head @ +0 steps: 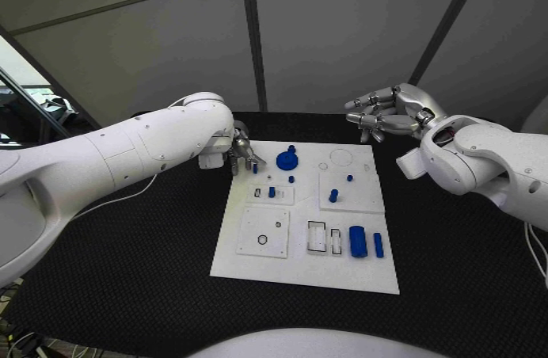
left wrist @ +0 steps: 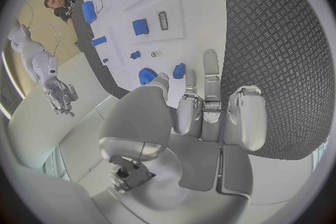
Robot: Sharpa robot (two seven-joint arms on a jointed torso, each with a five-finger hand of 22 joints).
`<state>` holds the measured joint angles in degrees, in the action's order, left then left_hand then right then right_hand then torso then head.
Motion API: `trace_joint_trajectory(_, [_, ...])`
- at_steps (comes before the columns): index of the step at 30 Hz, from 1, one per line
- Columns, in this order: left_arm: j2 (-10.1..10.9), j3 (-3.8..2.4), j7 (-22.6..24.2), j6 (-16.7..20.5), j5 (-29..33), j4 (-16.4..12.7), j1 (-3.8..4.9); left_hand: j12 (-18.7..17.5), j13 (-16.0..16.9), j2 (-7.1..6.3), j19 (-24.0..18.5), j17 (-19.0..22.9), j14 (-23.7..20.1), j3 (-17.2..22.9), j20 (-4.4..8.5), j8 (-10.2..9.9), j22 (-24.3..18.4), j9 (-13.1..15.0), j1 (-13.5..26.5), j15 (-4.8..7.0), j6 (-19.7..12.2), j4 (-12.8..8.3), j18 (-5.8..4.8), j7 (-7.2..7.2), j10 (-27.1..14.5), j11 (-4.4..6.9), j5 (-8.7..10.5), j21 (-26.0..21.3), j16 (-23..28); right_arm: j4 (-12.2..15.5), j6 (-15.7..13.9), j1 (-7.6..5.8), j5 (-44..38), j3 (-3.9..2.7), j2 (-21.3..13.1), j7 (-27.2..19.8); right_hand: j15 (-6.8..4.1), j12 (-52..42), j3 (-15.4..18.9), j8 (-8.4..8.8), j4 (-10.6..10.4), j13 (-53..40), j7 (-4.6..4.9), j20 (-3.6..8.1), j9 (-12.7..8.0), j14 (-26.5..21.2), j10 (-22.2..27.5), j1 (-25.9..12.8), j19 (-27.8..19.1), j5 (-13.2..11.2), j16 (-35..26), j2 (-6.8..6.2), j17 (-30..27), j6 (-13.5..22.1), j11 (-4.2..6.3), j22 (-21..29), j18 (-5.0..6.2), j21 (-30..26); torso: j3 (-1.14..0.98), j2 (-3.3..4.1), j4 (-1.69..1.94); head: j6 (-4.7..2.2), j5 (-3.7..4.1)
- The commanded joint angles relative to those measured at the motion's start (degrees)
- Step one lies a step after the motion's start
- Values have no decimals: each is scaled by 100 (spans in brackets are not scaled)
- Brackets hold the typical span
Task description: Assemble the parts on the task board
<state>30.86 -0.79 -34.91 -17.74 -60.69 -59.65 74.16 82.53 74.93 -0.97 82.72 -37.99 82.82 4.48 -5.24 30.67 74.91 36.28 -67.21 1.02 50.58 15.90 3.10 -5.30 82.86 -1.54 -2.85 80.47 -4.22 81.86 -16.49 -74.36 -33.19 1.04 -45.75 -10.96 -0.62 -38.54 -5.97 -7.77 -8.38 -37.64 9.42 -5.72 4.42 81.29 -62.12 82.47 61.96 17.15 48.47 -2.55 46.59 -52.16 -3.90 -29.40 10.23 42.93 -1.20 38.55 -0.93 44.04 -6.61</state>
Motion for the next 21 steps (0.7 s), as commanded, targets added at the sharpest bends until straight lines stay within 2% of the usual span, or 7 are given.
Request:
trace_joint_trajectory(1, [-2, -1, 75, -75, -39, 11, 3, 32, 602, 33, 36, -7, 47, 23, 16, -40, 666, -19, -97, 4, 50, -51, -26, -1, 42, 1, 5, 29, -10, 2, 34, -12, -7, -4, 6, -70, 1, -3, -20, -38, -28, 5, -17, 10, -4, 31, 23, -27, 38, 33, -19, 4, 10, 40, 0, 9, 30, -39, 0, -1, 2, 6, 1])
trace_joint_trajectory(9, [18, 0, 129, 48, -39, -13, -1, 35, 601, 173, 42, -8, 53, 137, 22, -32, 678, -58, -311, 11, 72, -122, -28, 17, 45, 17, 4, 33, -9, -7, 38, -12, -9, -4, 15, -69, 1, -3, -20, -38, -28, 5, -17, 10, -4, 31, 23, -27, 38, 33, -19, 4, 10, 40, 0, 9, 30, -39, 0, -3, 1, 12, -4])
trace_joint_trajectory(21, [29, 0, 196, 90, -38, -55, -1, 48, 611, 247, 52, -10, 69, 245, 37, -9, 696, -82, -494, 24, 103, -213, -31, 43, 58, 38, 4, 43, -13, -25, 51, -12, -12, -4, 26, -65, 1, -3, -20, -38, -28, 5, -17, 10, -4, 31, 23, -27, 38, 33, -19, 4, 10, 40, 0, 9, 30, -39, -2, -1, 1, 16, -1])
